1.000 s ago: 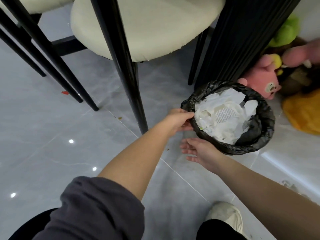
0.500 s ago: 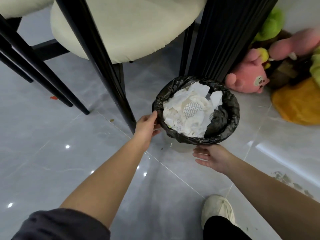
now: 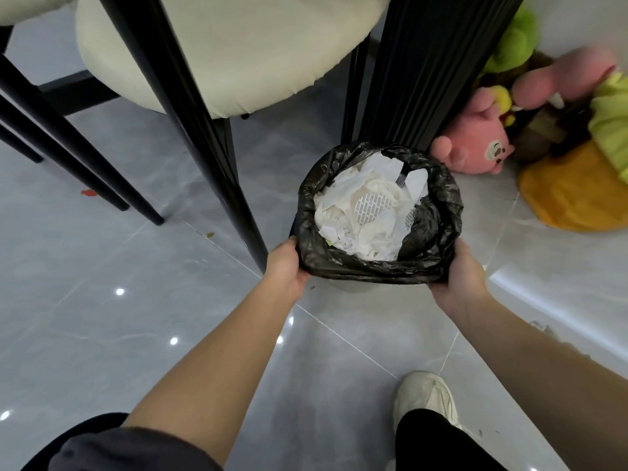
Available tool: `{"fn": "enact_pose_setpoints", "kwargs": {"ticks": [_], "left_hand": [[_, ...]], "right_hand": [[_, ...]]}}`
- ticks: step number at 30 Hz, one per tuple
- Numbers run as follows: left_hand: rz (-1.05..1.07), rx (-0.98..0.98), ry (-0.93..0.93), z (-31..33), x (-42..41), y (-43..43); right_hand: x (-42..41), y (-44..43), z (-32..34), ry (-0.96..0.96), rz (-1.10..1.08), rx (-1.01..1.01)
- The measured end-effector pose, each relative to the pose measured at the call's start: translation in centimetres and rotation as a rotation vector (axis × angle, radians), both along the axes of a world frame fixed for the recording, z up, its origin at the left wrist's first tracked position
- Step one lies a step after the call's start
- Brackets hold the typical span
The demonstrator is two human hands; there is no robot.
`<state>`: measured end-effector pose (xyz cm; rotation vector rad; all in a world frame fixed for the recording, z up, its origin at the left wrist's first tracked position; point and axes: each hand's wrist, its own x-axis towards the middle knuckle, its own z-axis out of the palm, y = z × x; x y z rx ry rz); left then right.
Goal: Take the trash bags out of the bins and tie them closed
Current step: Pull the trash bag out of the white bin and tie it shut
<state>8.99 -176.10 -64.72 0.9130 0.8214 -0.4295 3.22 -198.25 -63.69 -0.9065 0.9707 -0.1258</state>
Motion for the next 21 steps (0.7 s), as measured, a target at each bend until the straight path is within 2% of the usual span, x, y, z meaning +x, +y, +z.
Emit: {"fn": "enact_pose_setpoints", "kwargs": {"ticks": [3, 6, 11, 14, 18, 21], "left_hand": [[-0.091, 0.105, -0.033, 0.8, -0.7, -0.1], [-0.132, 0.193, -0.179, 2.0, -0.7, 0.3], [-0.053, 0.328, -0.316, 3.6, 1.1, 0.6], [-0.108, 0.538, -0.353, 4.1, 2.1, 0.1], [-0.286, 0.879, -0.458, 3.7, 3.5, -0.6], [-0.358, 1.052, -0.423, 3.7, 5.0, -1.2]], "right_hand": [[-0.3, 0.0, 0.1, 0.018, -0.009, -0.007], [0.0, -0.9, 0.8, 0.015, -0.062, -0.132], [1.8, -2.4, 2.6, -0.041, -0.045, -0.343], [3.3, -2.2, 3.4, -0.054, 0.063, -0.516], [5.6, -2.7, 3.4, -0.032, 0.198, -0.802], [7.9, -3.6, 3.3, 0.017, 0.228, -0.962]]}}
